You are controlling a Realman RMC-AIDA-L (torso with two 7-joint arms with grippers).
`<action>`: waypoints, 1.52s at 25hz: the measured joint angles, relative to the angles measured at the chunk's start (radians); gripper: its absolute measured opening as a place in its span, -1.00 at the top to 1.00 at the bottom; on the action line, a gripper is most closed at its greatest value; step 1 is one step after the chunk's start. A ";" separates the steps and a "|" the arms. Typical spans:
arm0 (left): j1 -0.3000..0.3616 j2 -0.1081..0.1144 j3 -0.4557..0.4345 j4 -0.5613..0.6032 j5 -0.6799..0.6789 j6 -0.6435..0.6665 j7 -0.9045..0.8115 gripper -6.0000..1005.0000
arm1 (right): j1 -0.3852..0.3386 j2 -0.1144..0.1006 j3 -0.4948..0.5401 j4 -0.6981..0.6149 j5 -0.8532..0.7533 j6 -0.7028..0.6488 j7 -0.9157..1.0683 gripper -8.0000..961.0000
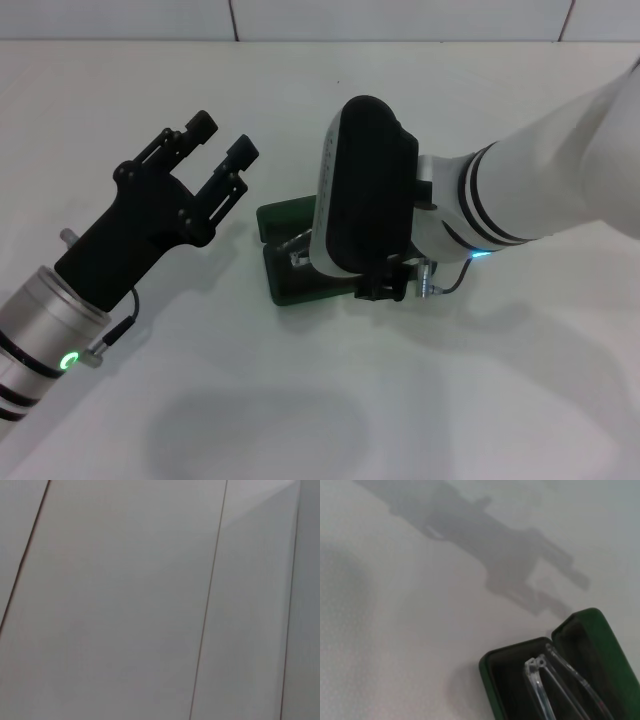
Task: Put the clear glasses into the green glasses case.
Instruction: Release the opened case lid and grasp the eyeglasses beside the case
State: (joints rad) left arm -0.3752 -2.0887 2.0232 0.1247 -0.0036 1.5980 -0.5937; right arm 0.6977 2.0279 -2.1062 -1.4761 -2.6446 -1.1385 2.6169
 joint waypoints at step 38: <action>0.016 0.002 -0.005 0.003 0.019 0.002 -0.002 -0.15 | -0.218 -0.003 0.201 -0.040 0.278 0.052 -0.358 -0.11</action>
State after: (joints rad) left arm -0.3588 -2.0862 2.0187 0.1272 0.0156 1.6000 -0.5952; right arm 0.4798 2.0245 -1.9048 -1.5159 -2.3665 -1.0868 2.2592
